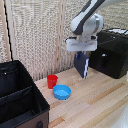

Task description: Discover the targeted book and set your gripper to the appropriate amplitude. Smoothly guide your gripper in the direction of the book and snatch it firmly. Search for the back section of the caddy. Move the held book towards the back section and lightly deposit it inside.

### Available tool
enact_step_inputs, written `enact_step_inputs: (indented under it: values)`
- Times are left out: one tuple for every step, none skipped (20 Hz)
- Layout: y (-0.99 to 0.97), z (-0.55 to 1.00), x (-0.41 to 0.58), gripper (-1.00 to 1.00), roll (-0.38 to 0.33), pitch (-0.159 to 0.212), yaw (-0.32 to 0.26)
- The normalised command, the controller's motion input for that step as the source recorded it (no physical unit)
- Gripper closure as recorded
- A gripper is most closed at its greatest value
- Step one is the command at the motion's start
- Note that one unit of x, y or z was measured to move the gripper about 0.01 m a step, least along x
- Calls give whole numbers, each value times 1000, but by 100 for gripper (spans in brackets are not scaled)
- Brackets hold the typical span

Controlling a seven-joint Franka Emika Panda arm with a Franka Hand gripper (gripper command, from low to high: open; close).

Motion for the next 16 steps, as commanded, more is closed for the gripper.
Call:
enact_step_inputs:
  values:
    - [0,831,277,100,-160,32,-294]
    - [0,820,226,100,-136,33,-311]
    - [0,823,223,100,-134,33,-312]
    - [0,820,214,100,-132,33,-314]
    - [0,834,169,100,-111,16,-317]
    - [0,840,160,100,-108,10,-317]
    - [34,871,163,100,-112,0,-306]
    - [6,857,146,100,-101,3,-316]
    - [14,854,94,100,-64,0,-316]
    - [17,854,89,100,-60,0,-316]
    - [37,857,80,100,-42,0,-310]
    - [23,854,66,100,-36,0,-313]
    - [34,851,69,100,-29,0,-310]
    - [43,857,71,100,-31,0,-308]
    - [34,851,60,100,-31,0,-312]
    - [46,877,74,100,-36,0,-306]
